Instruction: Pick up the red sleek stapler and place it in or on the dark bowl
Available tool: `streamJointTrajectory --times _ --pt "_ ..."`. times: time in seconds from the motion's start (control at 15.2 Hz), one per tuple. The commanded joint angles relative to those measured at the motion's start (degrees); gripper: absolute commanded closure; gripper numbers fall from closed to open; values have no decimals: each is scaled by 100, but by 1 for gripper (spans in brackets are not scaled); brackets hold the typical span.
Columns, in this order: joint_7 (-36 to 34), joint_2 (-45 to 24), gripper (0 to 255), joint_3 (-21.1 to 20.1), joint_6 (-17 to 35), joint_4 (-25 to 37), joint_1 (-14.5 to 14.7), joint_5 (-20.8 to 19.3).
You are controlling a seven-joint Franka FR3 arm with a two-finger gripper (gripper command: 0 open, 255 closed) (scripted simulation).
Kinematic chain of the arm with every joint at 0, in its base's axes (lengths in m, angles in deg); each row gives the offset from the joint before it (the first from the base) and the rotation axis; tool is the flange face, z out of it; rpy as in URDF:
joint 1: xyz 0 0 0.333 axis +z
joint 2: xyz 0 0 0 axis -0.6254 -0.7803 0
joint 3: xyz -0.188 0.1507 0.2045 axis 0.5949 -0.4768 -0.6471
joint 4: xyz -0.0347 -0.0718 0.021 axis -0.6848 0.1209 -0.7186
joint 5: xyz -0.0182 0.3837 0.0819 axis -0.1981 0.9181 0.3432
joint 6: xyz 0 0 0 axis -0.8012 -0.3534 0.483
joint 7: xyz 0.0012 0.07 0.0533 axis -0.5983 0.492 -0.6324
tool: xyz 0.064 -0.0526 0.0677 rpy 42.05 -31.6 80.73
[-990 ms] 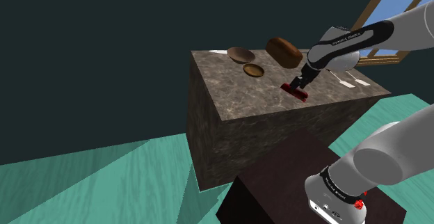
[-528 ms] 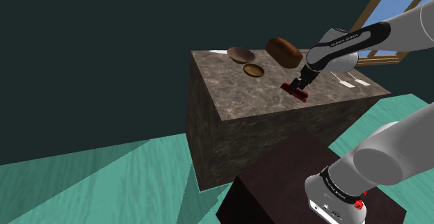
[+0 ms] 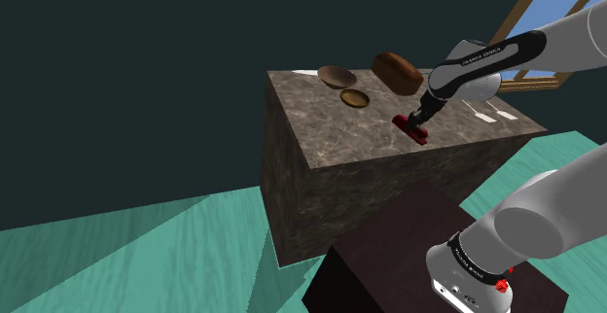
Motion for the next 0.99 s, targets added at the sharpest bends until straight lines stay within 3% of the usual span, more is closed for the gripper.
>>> streamJointTrajectory --times 0.0,0.2,0.92 --pt "0 0 255 0 0 1 0 0" --pt "-1 1 255 -1 2 -3 0 -1" --pt "-305 718 255 -185 -1001 330 -135 -360"
